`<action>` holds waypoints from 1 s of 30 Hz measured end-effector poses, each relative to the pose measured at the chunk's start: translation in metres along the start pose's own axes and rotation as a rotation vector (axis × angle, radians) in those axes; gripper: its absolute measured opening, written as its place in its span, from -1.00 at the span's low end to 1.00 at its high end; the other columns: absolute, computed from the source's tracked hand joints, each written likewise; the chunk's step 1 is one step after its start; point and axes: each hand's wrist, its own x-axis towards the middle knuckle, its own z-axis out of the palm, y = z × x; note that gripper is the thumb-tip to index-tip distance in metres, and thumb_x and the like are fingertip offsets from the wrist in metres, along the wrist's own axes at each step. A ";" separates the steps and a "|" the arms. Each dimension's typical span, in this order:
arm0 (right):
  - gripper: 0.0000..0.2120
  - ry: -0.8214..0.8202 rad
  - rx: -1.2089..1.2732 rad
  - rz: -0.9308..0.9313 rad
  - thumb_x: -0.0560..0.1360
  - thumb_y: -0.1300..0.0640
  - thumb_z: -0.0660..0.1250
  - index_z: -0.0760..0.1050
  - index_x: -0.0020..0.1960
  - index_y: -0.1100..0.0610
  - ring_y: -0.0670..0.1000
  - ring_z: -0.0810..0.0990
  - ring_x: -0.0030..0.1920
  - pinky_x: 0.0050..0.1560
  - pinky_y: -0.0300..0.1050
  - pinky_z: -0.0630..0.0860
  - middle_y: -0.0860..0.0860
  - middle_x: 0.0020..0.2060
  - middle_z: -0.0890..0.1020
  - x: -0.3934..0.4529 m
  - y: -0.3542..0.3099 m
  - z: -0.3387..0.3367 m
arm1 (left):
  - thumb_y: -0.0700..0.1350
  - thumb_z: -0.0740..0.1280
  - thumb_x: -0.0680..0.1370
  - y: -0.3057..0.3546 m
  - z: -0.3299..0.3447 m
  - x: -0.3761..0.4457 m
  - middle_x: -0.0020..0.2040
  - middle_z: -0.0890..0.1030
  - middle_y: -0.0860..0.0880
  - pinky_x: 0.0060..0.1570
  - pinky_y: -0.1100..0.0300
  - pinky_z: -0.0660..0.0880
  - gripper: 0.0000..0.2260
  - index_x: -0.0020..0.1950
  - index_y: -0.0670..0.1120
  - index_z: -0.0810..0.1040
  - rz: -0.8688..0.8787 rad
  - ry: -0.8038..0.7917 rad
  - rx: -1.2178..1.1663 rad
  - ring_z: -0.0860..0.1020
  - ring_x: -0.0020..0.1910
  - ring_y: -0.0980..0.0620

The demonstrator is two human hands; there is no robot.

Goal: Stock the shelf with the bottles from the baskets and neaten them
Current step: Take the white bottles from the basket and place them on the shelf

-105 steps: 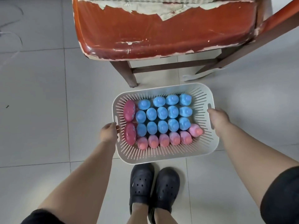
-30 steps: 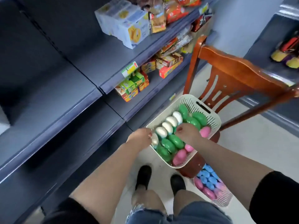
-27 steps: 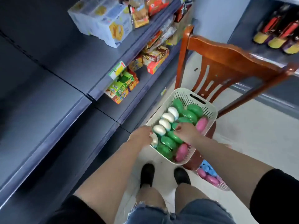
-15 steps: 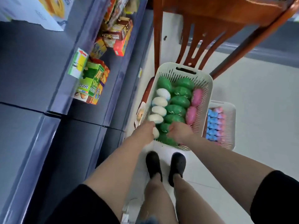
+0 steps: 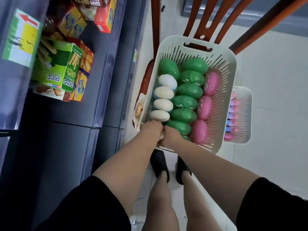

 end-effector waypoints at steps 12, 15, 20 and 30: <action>-0.69 0.084 0.192 -0.177 0.38 0.17 0.44 0.55 0.10 0.19 0.03 0.56 -0.01 -0.13 -0.19 0.35 0.06 -0.03 0.63 -0.045 0.011 -0.035 | -0.12 0.08 0.61 -0.013 -0.015 -0.029 0.27 0.48 -0.19 -0.14 0.25 0.25 -0.68 0.29 -0.23 0.44 -0.032 -0.017 -0.174 0.46 0.22 -0.15; -0.71 0.102 0.171 -0.267 0.43 0.18 0.39 0.54 0.15 0.17 0.08 0.56 0.04 -0.06 -0.19 0.37 0.08 0.01 0.64 -0.068 0.007 -0.062 | -0.03 0.22 0.58 -0.014 -0.031 -0.063 0.15 0.55 -0.15 -0.14 0.22 0.30 -0.71 0.21 -0.17 0.49 0.029 0.024 -0.192 0.52 0.11 -0.13; -0.63 0.127 0.069 -0.386 0.46 0.17 0.39 0.48 0.25 0.19 0.08 0.56 0.11 0.07 -0.21 0.41 0.10 0.10 0.62 -0.095 0.001 -0.100 | 0.00 0.23 0.59 -0.005 -0.047 -0.110 0.18 0.55 -0.12 -0.21 0.34 0.44 -0.68 0.26 -0.15 0.48 0.130 0.163 -0.420 0.49 0.00 0.02; -0.69 0.200 0.129 -0.739 0.54 0.13 0.30 0.46 0.25 0.23 0.03 0.55 -0.01 0.11 -0.11 0.45 0.10 0.05 0.60 -0.176 -0.051 -0.182 | 0.02 0.30 0.55 0.000 -0.107 -0.230 -0.17 0.52 -0.04 -0.18 0.11 0.37 -0.74 0.02 -0.18 0.55 0.242 0.637 -0.560 0.48 -0.18 -0.01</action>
